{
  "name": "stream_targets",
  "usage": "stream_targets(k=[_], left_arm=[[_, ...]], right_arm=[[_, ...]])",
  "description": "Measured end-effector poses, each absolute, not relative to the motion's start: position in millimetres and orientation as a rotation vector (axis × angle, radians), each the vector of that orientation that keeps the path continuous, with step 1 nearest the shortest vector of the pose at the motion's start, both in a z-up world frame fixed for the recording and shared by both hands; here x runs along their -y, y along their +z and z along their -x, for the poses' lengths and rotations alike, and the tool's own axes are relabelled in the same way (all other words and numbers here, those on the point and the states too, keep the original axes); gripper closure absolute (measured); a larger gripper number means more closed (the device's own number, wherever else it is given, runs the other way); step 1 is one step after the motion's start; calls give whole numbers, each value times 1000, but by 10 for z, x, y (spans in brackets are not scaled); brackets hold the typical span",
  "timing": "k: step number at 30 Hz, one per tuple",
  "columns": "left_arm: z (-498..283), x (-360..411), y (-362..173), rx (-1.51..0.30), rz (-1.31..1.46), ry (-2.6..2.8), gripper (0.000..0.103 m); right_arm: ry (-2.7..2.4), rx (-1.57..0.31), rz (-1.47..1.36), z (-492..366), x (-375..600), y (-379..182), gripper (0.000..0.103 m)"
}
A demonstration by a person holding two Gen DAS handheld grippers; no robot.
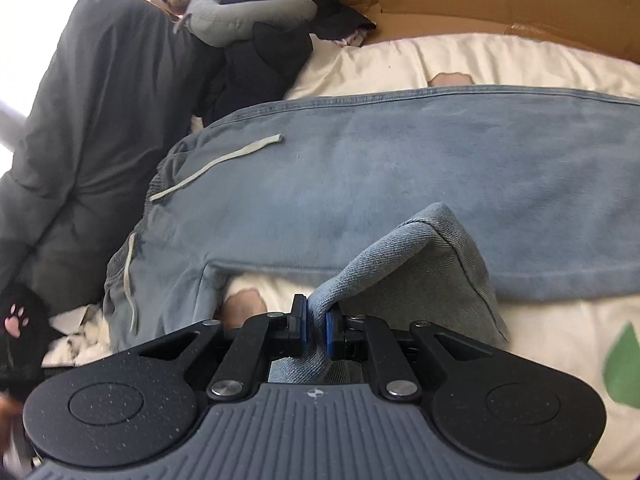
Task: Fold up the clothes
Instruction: 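Lift the cuff with the right gripper and fold it over the leg, then open the right gripper to release the cuff onto the sheet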
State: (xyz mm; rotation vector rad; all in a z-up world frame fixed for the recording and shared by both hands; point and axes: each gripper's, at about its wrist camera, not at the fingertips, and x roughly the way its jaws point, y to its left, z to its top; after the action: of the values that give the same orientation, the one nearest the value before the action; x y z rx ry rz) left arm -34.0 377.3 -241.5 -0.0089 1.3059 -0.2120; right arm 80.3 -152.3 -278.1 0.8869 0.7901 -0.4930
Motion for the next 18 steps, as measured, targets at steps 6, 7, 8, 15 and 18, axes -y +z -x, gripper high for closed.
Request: stream_targets(k=[6, 7, 8, 15, 18], left_arm=[[303, -3752, -2402, -1303, -5, -211, 69], [293, -3751, -2398, -1303, -4, -210, 68], [286, -3746, -2387, -1300, -7, -212, 67], [255, -3721, -2332, -1281, -38, -221, 62], [259, -3740, -2327, -1280, -30, -213, 62]], right_arm=[[-516, -807, -886, -1085, 1633, -2987, 94], [-517, -808, -891, -1108, 1648, -3020, 93], [-518, -809, -898, -1124, 1658, -3050, 91], [-487, -782, -950, -1152, 1746, -3081, 67], [-485, -743, -956, -1076, 1791, -2972, 66]])
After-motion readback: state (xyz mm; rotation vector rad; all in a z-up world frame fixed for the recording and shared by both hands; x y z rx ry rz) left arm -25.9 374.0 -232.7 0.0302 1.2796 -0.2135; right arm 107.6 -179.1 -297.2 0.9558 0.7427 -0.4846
